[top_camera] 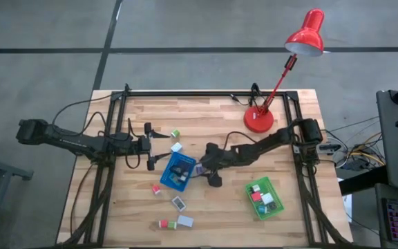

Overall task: Pick & Place Office items
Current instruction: Put the violet charger adapter into the green bin

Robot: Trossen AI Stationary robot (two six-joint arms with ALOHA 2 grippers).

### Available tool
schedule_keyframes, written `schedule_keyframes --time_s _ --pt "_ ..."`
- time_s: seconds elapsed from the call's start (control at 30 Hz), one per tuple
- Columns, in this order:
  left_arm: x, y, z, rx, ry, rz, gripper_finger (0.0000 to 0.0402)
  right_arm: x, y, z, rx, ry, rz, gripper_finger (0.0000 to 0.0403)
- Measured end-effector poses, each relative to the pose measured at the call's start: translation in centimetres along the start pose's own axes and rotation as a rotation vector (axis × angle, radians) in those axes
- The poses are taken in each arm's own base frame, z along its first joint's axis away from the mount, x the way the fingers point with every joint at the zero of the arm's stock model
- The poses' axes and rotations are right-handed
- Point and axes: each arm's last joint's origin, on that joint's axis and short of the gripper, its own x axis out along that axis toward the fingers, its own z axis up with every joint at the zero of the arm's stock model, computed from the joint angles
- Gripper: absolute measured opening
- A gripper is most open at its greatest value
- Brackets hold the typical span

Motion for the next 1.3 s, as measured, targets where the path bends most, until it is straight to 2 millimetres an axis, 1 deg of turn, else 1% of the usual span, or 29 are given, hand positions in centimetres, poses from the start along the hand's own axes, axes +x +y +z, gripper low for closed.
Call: schedule_keyframes --time_s 0.17,0.43,0.47,0.8,0.97,1.3 --pt "0.0 0.0 0.0 0.0 0.0 0.0 0.0326 0.0 0.3 0.0 -0.005 -0.001 0.005 0.0257" --pt "0.0 0.0 0.0 -0.004 0.0 -0.001 0.0326 0.0 0.4 0.0 -0.008 -0.002 -0.006 0.0146" --pt "0.0 0.0 0.0 -0.004 0.0 -0.002 0.0326 0.0 0.4 0.0 -0.008 -0.003 -0.006 0.0137" --pt "0.0 0.0 0.0 -0.004 -0.001 -0.003 0.0326 0.0 0.6 0.0 -0.011 -0.003 -0.005 0.0137" --pt "0.0 0.0 0.0 -0.004 -0.001 -0.003 0.0326 -0.1 1.1 0.0 -0.019 -0.002 0.003 0.0137" --pt "0.0 0.0 0.0 -0.004 0.0 -0.002 0.0326 -0.1 2.2 -0.1 -0.014 -0.005 -0.034 0.0137"
